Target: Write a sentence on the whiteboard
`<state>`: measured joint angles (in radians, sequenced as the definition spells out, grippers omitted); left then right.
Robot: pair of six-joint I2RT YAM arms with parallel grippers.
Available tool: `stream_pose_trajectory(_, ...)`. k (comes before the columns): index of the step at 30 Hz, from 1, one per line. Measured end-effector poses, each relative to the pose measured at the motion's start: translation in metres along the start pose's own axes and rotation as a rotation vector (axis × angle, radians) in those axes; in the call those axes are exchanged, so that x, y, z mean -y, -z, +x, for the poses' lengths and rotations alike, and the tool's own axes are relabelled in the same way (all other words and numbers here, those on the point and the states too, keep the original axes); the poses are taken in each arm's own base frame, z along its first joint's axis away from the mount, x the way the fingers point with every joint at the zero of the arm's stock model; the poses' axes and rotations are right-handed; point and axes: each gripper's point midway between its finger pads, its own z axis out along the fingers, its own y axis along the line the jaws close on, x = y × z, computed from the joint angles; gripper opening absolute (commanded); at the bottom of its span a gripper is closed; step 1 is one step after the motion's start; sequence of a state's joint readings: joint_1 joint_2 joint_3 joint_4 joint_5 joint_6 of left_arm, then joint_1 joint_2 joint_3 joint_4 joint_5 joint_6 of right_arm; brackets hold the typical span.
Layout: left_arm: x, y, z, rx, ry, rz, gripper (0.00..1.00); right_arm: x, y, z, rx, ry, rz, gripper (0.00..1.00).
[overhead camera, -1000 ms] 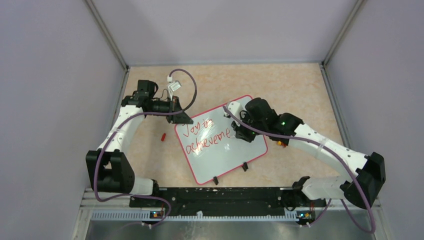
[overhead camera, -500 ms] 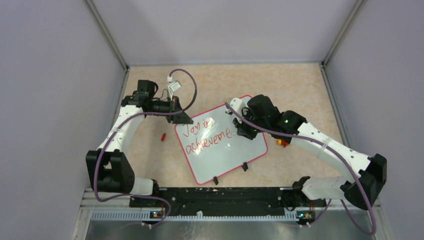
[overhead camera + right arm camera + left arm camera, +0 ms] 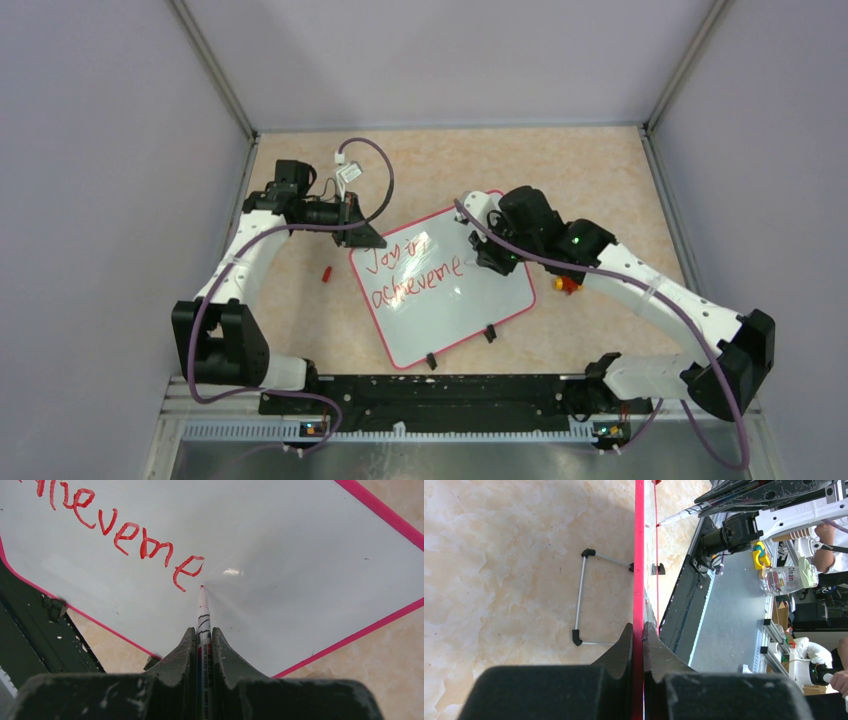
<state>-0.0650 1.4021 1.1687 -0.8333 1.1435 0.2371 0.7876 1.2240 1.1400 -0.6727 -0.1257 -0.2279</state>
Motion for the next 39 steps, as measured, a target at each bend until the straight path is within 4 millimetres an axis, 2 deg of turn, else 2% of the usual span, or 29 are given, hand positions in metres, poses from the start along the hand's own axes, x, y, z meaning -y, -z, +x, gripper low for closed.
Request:
stream_pose_trajectory(18,0.0,0.0,0.0,0.0,0.0,0.0,0.0,0.002,-0.005,-0.006,0.02,0.002,0.005,0.0)
stream_pose_trajectory(29,0.0,0.0,0.0,-0.001,0.0,-0.003,0.0,-0.003,-0.007,0.006,0.0,-0.004,-0.016,0.0)
stream_pose_trajectory(39,0.0,0.0,0.0,-0.001,0.0,-0.002,0.0,-0.001,-0.007,0.002,0.005,-0.004,-0.007,0.0)
